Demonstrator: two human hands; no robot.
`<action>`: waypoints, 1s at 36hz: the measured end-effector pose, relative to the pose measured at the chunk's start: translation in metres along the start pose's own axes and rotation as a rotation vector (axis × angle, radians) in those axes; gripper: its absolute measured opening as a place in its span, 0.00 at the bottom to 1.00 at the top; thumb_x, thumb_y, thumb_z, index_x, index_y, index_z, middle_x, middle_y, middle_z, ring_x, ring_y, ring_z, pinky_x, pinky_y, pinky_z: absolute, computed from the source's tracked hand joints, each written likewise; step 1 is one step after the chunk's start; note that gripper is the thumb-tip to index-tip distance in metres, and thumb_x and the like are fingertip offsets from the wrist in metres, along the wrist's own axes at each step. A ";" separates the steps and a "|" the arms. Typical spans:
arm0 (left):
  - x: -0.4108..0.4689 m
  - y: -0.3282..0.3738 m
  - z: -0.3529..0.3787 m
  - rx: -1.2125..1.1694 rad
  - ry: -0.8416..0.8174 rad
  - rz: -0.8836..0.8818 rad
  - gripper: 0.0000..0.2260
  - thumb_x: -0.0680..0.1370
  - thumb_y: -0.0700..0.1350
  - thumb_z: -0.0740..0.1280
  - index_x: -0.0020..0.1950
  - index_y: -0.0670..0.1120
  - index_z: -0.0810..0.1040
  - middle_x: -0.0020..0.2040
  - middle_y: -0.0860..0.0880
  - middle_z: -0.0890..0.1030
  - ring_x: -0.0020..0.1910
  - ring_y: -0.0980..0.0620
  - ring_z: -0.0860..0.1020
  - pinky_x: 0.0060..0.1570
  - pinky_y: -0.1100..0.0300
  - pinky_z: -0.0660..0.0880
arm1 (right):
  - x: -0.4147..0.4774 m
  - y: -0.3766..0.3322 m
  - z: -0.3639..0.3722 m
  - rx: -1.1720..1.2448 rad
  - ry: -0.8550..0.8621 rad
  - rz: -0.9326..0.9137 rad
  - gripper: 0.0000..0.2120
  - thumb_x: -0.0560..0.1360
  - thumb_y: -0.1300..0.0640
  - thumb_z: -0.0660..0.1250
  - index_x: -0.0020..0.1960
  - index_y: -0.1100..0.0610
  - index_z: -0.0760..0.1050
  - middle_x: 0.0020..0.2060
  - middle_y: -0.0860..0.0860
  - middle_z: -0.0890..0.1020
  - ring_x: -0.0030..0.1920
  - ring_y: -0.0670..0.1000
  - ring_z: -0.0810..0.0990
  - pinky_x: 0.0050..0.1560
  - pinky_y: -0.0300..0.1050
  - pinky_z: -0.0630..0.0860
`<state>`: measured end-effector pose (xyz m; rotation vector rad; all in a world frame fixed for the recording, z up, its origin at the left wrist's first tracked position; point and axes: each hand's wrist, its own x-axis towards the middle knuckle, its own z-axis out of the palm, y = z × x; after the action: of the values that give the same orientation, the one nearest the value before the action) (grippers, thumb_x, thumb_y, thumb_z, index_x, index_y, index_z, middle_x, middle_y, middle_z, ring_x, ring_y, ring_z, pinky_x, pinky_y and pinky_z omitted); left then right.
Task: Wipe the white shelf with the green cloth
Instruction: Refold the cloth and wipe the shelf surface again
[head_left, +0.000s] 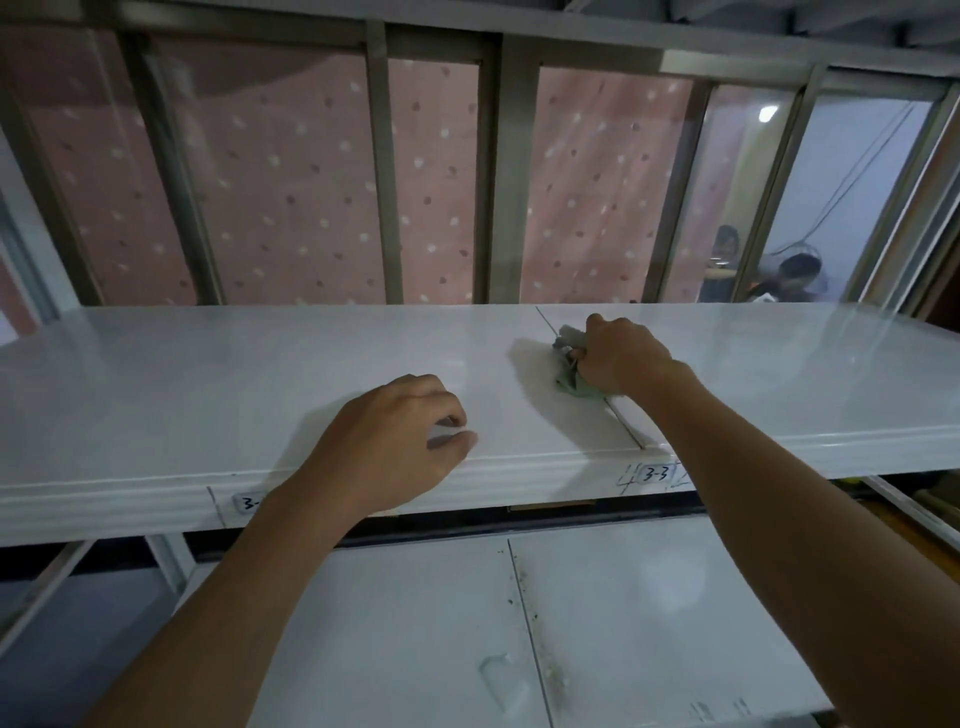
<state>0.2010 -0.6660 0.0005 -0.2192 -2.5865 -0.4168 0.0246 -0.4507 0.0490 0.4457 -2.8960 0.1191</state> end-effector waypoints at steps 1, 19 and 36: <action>0.000 -0.003 -0.002 0.001 -0.009 -0.011 0.10 0.80 0.57 0.68 0.54 0.53 0.83 0.52 0.61 0.79 0.52 0.57 0.77 0.53 0.56 0.77 | 0.006 -0.006 0.000 -0.023 -0.023 0.004 0.21 0.79 0.52 0.61 0.67 0.63 0.67 0.58 0.62 0.77 0.57 0.63 0.77 0.47 0.50 0.72; -0.024 -0.079 -0.046 0.040 0.001 -0.133 0.19 0.75 0.61 0.62 0.55 0.52 0.85 0.54 0.59 0.82 0.54 0.55 0.80 0.54 0.53 0.79 | 0.106 -0.085 0.034 -0.045 -0.048 0.024 0.25 0.79 0.49 0.49 0.72 0.54 0.70 0.66 0.59 0.75 0.63 0.62 0.75 0.61 0.58 0.72; -0.097 -0.175 -0.105 0.081 0.197 -0.205 0.19 0.75 0.62 0.64 0.47 0.49 0.86 0.46 0.55 0.84 0.44 0.52 0.81 0.45 0.48 0.83 | 0.170 -0.238 0.056 0.020 -0.057 -0.154 0.28 0.81 0.44 0.55 0.72 0.62 0.61 0.64 0.64 0.74 0.61 0.66 0.74 0.56 0.54 0.72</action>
<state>0.2918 -0.8730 -0.0056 0.1120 -2.4325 -0.3849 -0.0724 -0.7325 0.0432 0.6845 -2.9041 0.1129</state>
